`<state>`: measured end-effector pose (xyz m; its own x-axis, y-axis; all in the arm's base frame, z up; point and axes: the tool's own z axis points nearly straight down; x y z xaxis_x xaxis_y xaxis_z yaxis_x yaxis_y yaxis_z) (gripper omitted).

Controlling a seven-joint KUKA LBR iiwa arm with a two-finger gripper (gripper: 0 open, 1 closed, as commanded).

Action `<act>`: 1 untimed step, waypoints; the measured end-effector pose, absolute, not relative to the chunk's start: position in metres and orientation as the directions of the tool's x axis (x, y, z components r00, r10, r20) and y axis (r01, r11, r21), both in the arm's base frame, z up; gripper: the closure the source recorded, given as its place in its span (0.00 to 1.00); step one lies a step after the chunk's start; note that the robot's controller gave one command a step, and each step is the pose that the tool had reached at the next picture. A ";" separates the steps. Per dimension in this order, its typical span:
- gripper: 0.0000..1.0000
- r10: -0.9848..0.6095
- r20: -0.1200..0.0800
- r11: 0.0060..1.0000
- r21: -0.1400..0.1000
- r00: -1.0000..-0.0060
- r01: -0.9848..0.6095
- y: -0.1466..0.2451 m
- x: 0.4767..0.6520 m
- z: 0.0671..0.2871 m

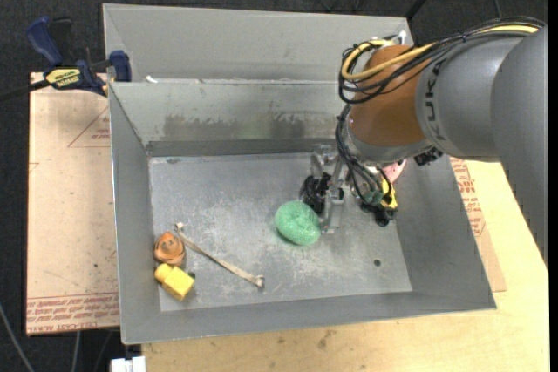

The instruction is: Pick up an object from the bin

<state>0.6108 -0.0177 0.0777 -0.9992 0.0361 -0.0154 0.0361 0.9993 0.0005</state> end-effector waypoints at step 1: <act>1.00 0.046 -0.006 0.999 0.001 -0.999 0.046 -0.001 0.625 0.071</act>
Offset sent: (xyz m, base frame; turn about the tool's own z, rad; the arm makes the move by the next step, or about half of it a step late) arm 0.0000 0.0000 0.0000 0.0000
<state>0.6253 -0.0014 0.0710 -0.9989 0.0456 -0.0057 0.0456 0.9990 0.0015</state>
